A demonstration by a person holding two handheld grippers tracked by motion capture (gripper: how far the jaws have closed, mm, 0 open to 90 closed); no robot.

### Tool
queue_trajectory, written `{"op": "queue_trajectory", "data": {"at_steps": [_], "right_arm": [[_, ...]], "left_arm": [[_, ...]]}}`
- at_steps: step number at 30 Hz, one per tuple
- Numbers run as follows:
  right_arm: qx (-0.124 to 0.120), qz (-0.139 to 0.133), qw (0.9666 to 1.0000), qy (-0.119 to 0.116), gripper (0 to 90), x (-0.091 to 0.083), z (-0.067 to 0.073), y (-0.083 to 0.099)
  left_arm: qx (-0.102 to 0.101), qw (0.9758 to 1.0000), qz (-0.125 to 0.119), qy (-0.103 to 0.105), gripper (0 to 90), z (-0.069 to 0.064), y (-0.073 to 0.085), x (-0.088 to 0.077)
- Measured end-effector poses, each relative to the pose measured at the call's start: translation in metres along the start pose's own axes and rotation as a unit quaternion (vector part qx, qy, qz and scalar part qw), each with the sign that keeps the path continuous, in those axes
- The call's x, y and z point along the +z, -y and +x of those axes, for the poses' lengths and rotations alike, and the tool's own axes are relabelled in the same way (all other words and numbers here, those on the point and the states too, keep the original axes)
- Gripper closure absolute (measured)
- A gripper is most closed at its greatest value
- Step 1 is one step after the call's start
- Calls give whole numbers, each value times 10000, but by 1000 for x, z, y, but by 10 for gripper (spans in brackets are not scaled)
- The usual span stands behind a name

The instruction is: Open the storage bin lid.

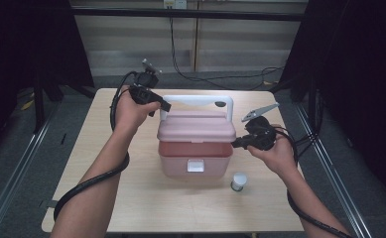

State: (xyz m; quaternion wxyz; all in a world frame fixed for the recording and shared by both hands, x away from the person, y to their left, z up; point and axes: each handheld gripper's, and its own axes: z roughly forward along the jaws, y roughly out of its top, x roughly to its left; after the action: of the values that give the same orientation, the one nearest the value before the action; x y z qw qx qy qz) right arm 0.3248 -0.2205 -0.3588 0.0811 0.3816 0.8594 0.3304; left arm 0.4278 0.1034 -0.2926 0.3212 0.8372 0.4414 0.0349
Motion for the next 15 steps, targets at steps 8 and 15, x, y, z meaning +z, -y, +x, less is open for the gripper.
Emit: {"op": "queue_trajectory", "data": {"at_steps": [8,15], "right_arm": [[-72,-31,10000,-35,900,5,4,-4],[-86,-32,9999,-43,900,10,7,-6]], "left_arm": [[-13,10000,-15,18,693,1,0,0],[-50,10000,-61,31,693,1,2,0]]}}
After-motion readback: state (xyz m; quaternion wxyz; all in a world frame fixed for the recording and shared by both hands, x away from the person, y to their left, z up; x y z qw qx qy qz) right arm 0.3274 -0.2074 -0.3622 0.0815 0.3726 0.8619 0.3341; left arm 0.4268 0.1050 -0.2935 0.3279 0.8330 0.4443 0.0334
